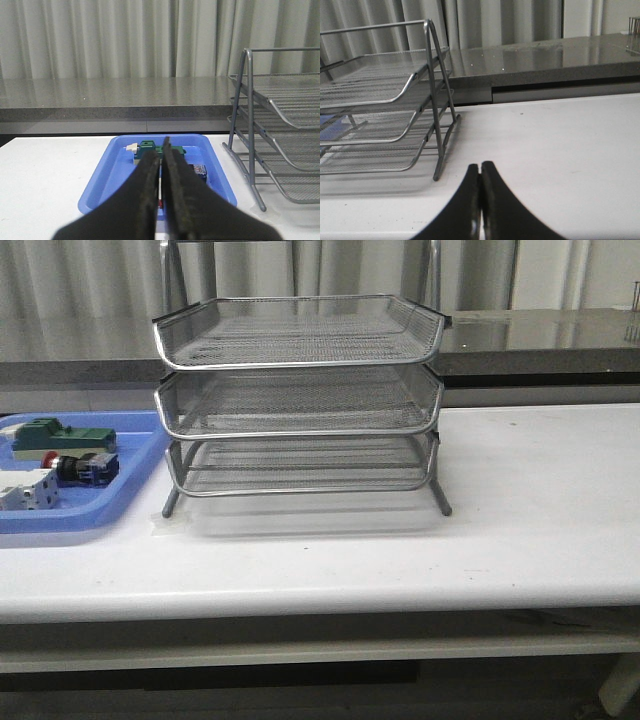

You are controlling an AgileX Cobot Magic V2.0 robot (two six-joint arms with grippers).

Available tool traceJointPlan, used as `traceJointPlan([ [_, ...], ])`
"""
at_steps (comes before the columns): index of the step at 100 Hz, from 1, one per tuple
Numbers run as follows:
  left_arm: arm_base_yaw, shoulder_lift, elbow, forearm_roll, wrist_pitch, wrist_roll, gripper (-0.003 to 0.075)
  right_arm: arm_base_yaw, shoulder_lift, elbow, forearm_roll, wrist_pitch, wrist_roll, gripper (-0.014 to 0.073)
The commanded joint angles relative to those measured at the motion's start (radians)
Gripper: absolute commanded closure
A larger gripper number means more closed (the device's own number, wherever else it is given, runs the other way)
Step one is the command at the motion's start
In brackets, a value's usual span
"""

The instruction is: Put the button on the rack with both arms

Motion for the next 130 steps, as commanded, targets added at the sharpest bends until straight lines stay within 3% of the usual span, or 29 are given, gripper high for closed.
traceJointPlan([
  [1,0.004,-0.036,0.046,-0.008,-0.082,-0.008,0.0716,-0.008,-0.019,-0.046,-0.013,-0.097,-0.003,0.0651],
  [34,0.004,-0.036,0.046,-0.008,-0.082,-0.008,0.0716,-0.008,0.093,-0.265,-0.013,0.134,-0.003,0.0651],
  [81,0.004,-0.036,0.046,-0.008,-0.082,-0.008,0.0716,-0.008,0.576,-0.703,0.037,0.608,-0.003,0.0651],
  [130,0.004,-0.036,0.046,-0.008,-0.082,-0.008,0.0716,-0.006,0.85,-0.747,0.181,0.613,-0.003,0.0642],
])
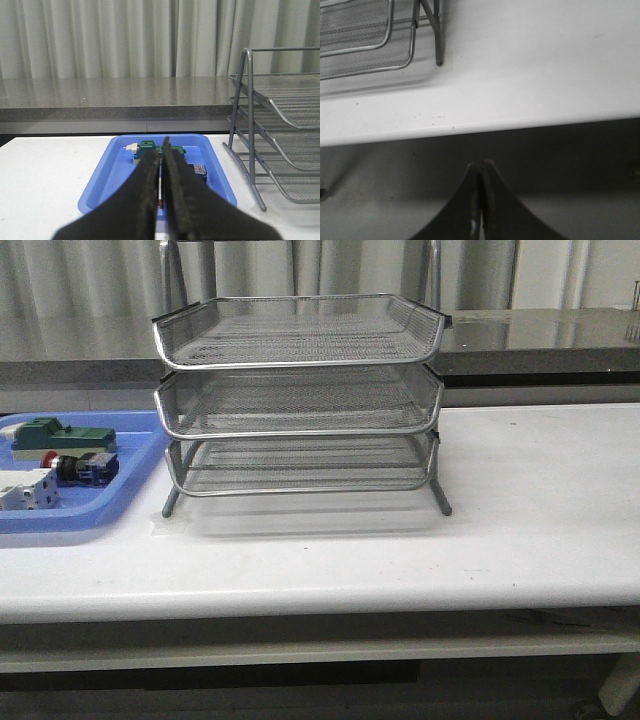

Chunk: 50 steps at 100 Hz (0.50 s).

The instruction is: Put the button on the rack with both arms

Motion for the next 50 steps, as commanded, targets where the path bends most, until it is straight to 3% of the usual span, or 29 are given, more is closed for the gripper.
traceJointPlan([
  [1,0.004,-0.036,0.046,-0.008,-0.082,-0.008,0.0716,-0.005,0.026,-0.036,0.023,-0.062,-0.005,0.0639],
  [13,0.004,-0.036,0.046,-0.008,-0.082,-0.008,0.0716,-0.005,0.041,-0.036,0.067,-0.083,-0.005,0.0536],
  [32,0.004,-0.036,0.046,-0.008,-0.082,-0.008,0.0716,-0.005,0.041,-0.036,0.124,-0.137,-0.005,0.0199],
  [38,0.004,-0.036,0.046,-0.008,-0.082,-0.008,0.0716,-0.005,0.041,-0.036,0.144,-0.16,-0.005,0.0155],
  [50,0.004,-0.036,0.046,-0.008,-0.082,-0.008,0.0716,-0.005,0.058,-0.036,0.193,-0.211,-0.005,0.016],
])
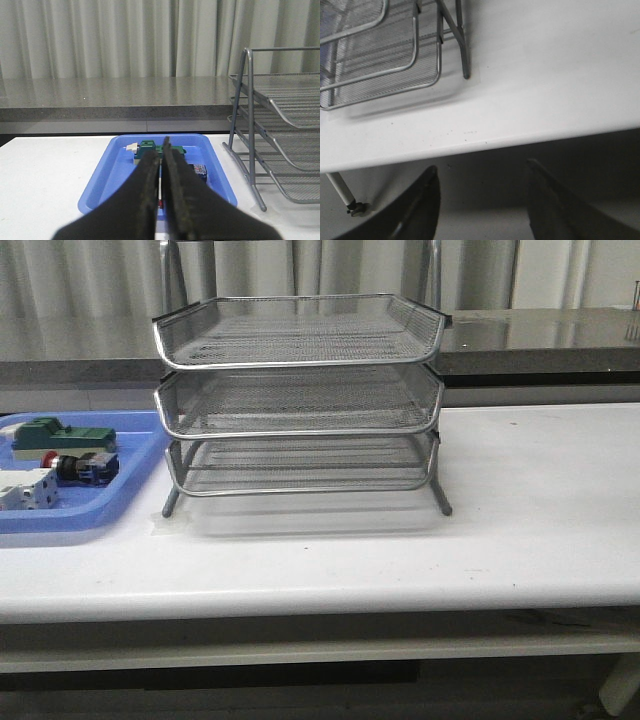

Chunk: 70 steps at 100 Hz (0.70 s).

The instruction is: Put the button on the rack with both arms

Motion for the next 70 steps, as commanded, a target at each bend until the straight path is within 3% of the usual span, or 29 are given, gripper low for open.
traceJointPlan([
  [1,0.004,-0.036,0.046,-0.008,-0.082,-0.008,0.0716,-0.005,0.015,-0.036,0.056,-0.108,-0.006,0.016],
  [19,0.004,-0.036,0.046,-0.008,-0.082,-0.008,0.0716,-0.003,0.107,-0.036,0.291,-0.171,-0.16,0.016],
  [50,0.004,-0.036,0.046,-0.008,-0.082,-0.008,0.0716,0.04,0.33,-0.056,0.87,-0.229,-0.705,0.016],
  [70,0.004,-0.036,0.046,-0.008,-0.082,-0.008,0.0716,0.043,0.5,-0.119,1.204,-0.167,-1.046,0.016],
])
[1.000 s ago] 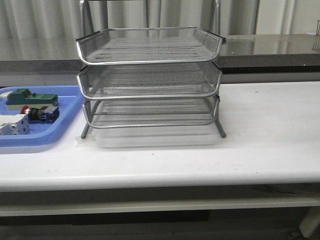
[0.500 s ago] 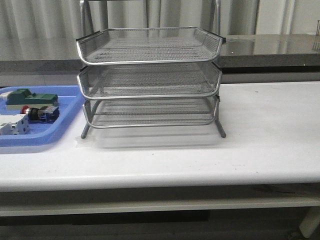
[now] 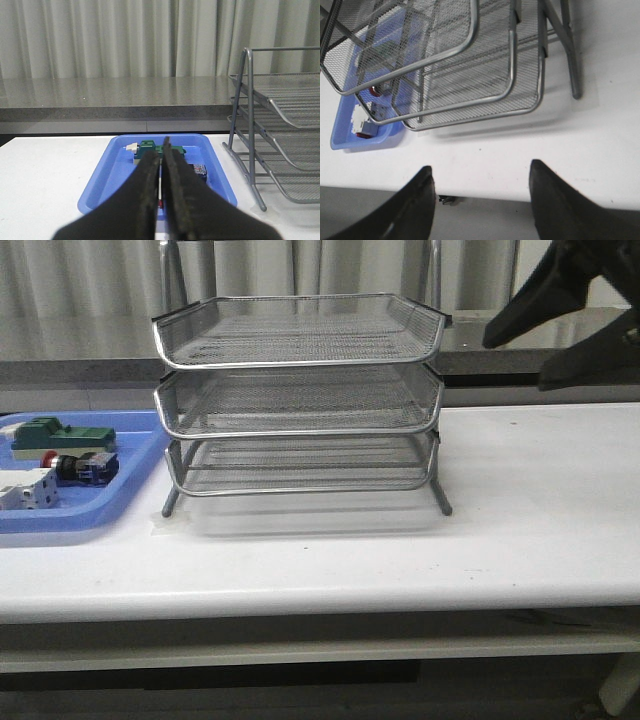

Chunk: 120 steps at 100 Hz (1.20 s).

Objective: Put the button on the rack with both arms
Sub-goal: 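Reach the right gripper to the middle mesh tray's front edge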

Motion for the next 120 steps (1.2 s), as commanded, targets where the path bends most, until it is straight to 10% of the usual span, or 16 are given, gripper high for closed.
traceJointPlan([
  [1,0.004,-0.036,0.046,-0.008,-0.082,-0.008,0.0716,0.002,0.047,-0.065,0.195,0.031,-0.177,0.016],
  [120,0.004,-0.036,0.046,-0.008,-0.082,-0.008,0.0716,0.002,0.544,-0.403,0.358,0.139,-0.304,0.016],
])
